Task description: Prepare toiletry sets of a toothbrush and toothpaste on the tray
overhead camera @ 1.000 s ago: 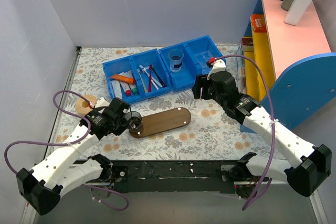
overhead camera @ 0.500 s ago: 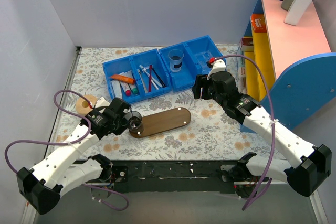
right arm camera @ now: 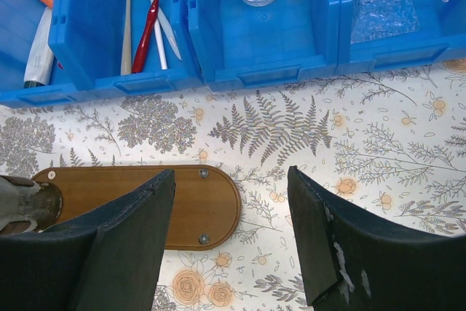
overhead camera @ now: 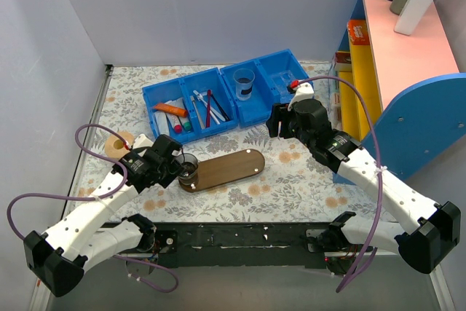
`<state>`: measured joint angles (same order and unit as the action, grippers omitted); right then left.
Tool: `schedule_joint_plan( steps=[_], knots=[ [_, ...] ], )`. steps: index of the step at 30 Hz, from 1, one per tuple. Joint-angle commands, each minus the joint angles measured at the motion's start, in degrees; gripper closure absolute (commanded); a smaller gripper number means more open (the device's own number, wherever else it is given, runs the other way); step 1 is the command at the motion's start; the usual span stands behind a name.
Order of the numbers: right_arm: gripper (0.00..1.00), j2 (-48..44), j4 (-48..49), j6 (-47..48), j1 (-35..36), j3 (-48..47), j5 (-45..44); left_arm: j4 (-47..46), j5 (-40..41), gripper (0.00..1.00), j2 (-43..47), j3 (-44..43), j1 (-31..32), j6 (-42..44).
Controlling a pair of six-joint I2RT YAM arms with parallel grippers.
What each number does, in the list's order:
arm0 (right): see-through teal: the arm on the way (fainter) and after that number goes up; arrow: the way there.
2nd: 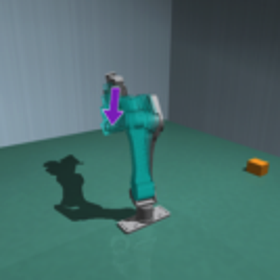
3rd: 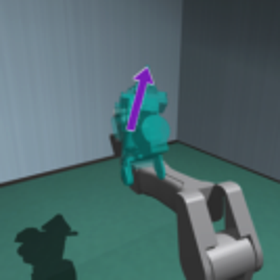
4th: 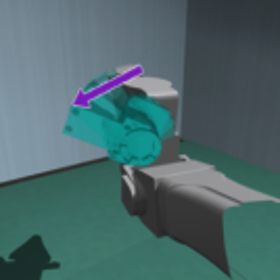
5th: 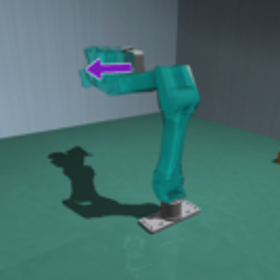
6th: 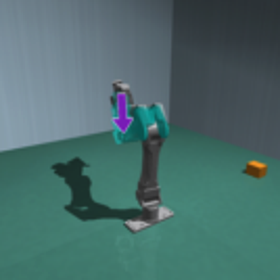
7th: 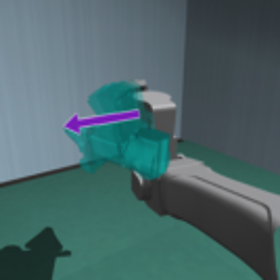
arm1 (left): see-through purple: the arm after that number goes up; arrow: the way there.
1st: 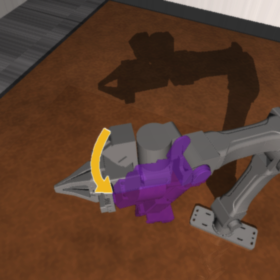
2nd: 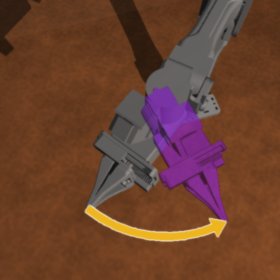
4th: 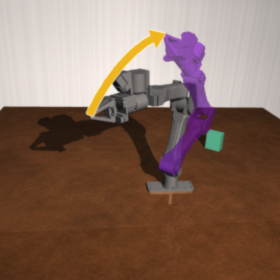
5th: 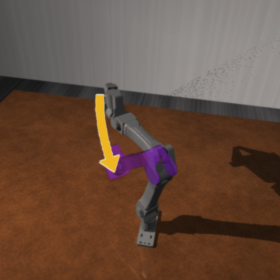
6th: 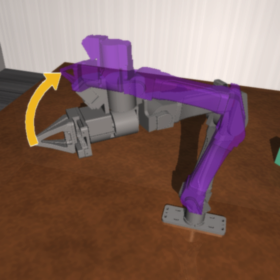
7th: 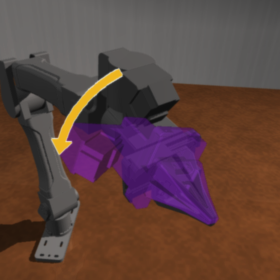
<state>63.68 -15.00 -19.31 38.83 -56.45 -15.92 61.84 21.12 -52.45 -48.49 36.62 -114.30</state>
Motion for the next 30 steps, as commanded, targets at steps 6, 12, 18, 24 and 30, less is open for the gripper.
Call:
schedule_joint_plan(
  steps=[6,12,18,24,30],
  knots=[
    [0.29,-1.45,1.47,0.06,-0.16,0.2,-0.16,-0.58,1.99,0.62,0.5,-2.13,0.29,-0.31],
    [0.29,-1.45,1.38,0.06,-0.16,0.2,-0.34,-1.11,2.96,0.57,2.08,-2.49,0.29,1.01],
    [0.29,-1.19,1.29,0.06,-0.24,0.28,-0.34,-2.69,2.61,0.56,3.49,-1.96,0.38,1.97],
    [0.29,-0.93,1.03,0.06,-0.16,-0.07,-0.25,-3.31,1.82,0.55,3.58,-2.84,0.38,4.08],
    [0.29,-0.93,0.77,0.15,-0.24,0.11,-0.6,-3.75,3.04,0.54,10.16,-1.17,0.38,4.61]
  ],
)
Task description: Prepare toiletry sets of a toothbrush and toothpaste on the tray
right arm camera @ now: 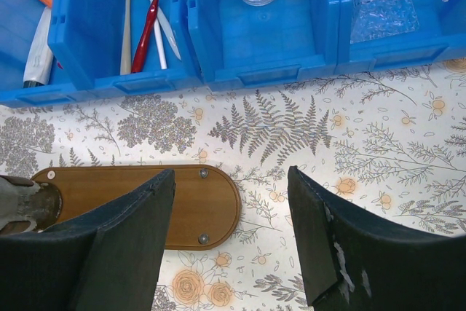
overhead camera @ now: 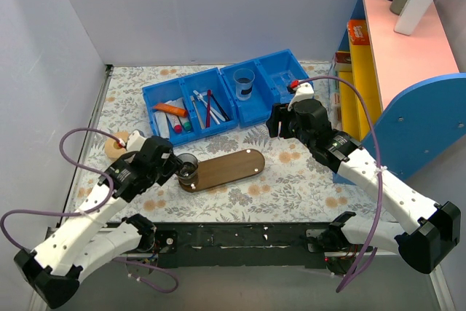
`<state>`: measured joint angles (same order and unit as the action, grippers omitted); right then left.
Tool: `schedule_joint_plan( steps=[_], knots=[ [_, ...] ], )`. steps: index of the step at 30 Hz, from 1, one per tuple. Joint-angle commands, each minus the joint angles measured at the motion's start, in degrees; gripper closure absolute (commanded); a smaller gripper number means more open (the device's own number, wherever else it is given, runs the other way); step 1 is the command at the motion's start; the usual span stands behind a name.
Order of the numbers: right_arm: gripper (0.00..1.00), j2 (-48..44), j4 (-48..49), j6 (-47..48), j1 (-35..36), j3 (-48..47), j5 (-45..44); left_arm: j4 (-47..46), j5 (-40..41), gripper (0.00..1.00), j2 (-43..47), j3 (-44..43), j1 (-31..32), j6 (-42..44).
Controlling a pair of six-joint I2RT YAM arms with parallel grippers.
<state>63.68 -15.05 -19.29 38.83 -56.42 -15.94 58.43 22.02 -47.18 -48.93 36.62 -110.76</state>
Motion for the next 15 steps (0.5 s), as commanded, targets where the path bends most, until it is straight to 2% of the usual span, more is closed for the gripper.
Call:
schedule_joint_plan(
  steps=[1,4,7,11,15],
  knots=[
    [0.29,-0.93,0.81,0.13,-0.24,0.09,-0.49,0.27,2.41,0.52,5.51,-0.64,0.29,1.51],
    [0.29,-0.75,0.72,0.13,-0.16,-0.09,-0.4,2.9,3.55,0.51,6.66,-1.17,0.29,2.38],
    [0.27,-0.75,0.55,0.13,-0.16,-0.35,-0.23,4.76,5.04,0.44,7.97,-2.31,0.29,2.83],
    [0.26,-0.75,-0.24,0.57,-0.16,-1.23,0.12,-1.82,4.17,0.23,13.41,-1.53,0.38,10.19],
    [0.26,-1.01,-1.82,1.44,-0.16,-2.11,-0.49,-9.29,4.17,0.15,15.45,-0.99,0.38,16.17]
  ],
)
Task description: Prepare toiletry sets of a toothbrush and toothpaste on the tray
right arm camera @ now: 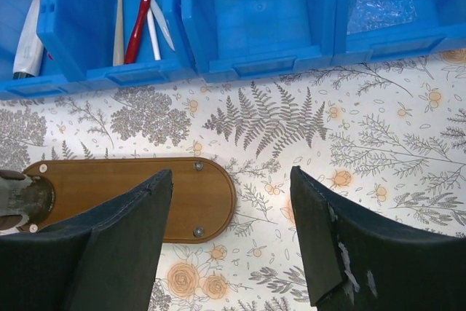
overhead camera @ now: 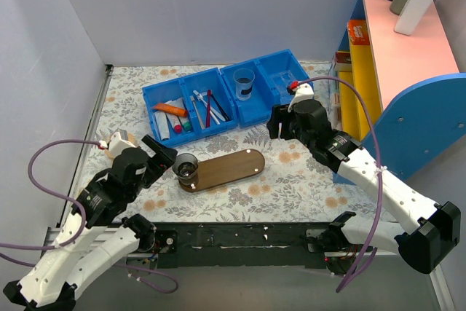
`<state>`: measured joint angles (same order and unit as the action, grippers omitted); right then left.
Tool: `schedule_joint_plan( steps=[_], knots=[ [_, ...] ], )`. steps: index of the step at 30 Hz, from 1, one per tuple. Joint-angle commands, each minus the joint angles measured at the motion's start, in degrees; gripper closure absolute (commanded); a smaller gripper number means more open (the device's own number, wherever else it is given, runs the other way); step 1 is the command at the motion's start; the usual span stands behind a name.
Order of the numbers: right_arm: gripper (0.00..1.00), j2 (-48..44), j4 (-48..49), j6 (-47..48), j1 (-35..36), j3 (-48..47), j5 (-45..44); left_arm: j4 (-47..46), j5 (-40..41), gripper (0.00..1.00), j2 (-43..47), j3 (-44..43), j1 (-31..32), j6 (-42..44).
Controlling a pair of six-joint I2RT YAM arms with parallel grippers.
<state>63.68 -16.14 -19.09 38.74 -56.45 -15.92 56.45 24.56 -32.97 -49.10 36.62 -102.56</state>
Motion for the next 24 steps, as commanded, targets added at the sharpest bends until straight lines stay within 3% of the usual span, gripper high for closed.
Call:
schedule_joint_plan(
  steps=[1,9,14,24],
  knots=[
    [0.27,-1.19,-0.99,1.42,-0.16,-2.26,-0.86,-9.58,1.37,0.14,0.63,-1.26,0.29,9.47],
    [0.28,-0.66,-4.86,3.88,-0.07,-5.34,-2.88,-21.27,-4.43,0.02,-8.95,-5.56,0.29,23.45],
    [0.28,-0.57,-7.06,6.78,-0.16,-8.59,-3.59,-26.56,-7.24,0.02,-11.85,-7.5,0.21,30.3],
    [0.28,5.57,-9.96,11.71,-4.72,-16.85,1.94,-33.49,-9.69,0.02,-15.54,-7.59,-1.28,31.81]
  ],
)
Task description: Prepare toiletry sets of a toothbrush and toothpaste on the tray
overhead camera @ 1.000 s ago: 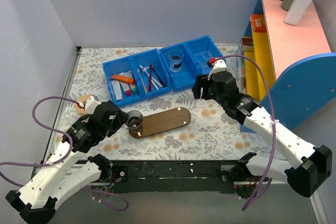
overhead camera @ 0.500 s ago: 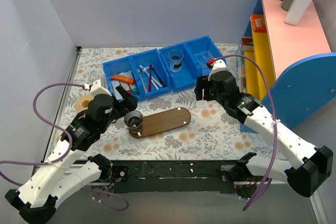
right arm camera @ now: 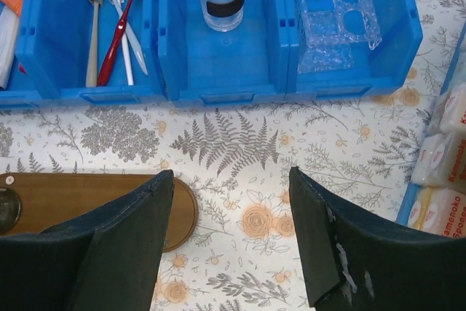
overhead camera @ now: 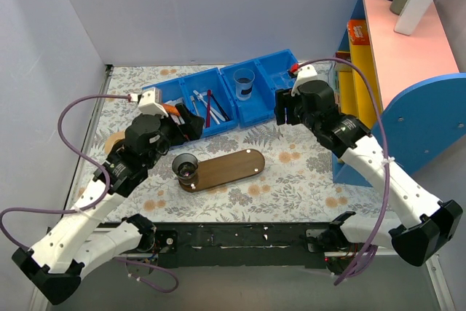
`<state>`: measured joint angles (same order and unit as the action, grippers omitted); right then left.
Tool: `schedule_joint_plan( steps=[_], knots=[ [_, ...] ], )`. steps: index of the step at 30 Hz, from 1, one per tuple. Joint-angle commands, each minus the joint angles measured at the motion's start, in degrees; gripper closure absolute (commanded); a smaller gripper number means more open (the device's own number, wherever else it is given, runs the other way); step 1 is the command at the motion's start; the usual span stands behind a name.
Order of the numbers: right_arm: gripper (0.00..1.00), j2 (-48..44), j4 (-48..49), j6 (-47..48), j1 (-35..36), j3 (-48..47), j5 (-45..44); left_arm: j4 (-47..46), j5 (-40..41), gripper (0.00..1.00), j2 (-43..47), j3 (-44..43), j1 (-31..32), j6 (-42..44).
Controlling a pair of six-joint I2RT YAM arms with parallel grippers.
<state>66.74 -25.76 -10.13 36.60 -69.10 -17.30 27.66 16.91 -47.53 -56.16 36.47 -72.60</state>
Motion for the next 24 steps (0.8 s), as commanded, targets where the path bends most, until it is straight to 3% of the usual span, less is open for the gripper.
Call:
schedule_joint_plan(
  steps=[1,10,16,24],
  knots=[
    [0.28,3.04,-0.26,2.83,-3.11,-4.72,5.07,-5.59,-3.1,0.02,-1.42,-0.27,-2.62,1.76],
    [0.29,9.37,-3.94,6.44,-10.49,-13.5,10.08,-12.1,-16.64,0.02,-5.64,-1.06,-18.52,5.52],
    [0.32,16.74,-10.17,9.25,-12.43,-27.89,8.95,-20.62,-6.8,0.02,-6.17,4.82,-19.42,12.47],
    [0.44,35.89,-18.1,11.71,-18.49,-44.97,15.89,-27.4,-9.96,0.02,-6.26,11.43,-19.94,15.81]
  ],
)
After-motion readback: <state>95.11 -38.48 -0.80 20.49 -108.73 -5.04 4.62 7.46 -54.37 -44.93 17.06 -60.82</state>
